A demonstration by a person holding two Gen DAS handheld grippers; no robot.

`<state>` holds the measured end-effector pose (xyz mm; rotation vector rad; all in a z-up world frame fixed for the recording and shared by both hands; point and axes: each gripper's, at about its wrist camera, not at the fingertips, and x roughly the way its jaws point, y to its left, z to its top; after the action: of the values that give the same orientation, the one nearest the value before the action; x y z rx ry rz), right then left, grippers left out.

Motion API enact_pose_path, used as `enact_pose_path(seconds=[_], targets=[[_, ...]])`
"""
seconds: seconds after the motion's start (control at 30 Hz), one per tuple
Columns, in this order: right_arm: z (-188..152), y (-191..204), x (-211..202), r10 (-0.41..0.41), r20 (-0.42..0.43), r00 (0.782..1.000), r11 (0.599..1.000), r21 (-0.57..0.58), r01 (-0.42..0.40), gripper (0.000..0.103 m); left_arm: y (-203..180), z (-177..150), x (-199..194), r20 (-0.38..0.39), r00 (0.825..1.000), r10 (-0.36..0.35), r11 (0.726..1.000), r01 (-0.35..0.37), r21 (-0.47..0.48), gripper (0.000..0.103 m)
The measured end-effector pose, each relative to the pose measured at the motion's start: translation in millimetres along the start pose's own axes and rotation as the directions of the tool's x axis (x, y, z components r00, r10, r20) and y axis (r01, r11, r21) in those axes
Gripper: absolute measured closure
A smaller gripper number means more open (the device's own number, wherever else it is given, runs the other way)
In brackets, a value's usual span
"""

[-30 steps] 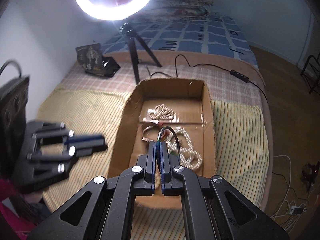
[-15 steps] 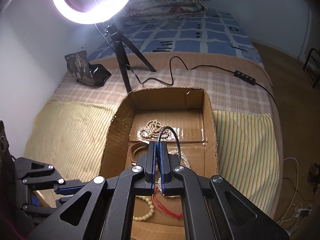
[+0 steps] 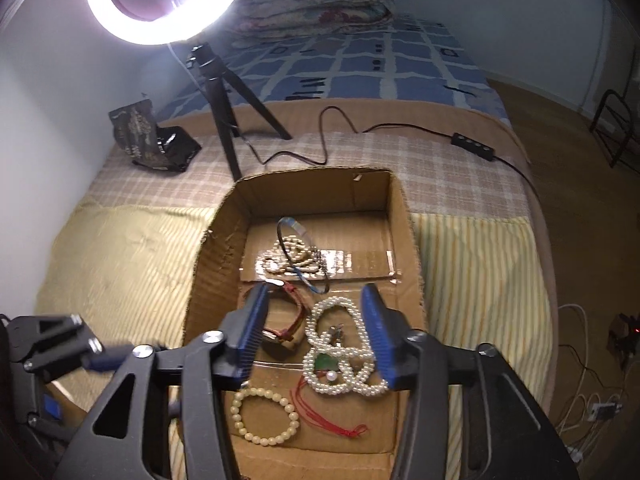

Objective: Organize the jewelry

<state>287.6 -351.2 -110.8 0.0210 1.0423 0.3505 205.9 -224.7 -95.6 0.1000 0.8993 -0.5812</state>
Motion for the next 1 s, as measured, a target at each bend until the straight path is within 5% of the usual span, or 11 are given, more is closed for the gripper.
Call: enact_pose_path(seconds=[0.23, 1.0], targets=[[-1.2, -0.9, -3.9, -0.087, -0.003, 0.996, 0.996, -0.004, 0.086, 0.032, -0.5, 0.3, -0.2, -0.001, 0.999, 0.033, 0.999, -0.033, 0.011, 0.036], [-9.0, 17.2, -36.0, -0.131, 0.037, 0.991, 0.991, -0.018, 0.132, 0.032, -11.8, -2.4, -33.2, 0.029, 0.998, 0.061, 0.998, -0.062, 0.026, 0.036]])
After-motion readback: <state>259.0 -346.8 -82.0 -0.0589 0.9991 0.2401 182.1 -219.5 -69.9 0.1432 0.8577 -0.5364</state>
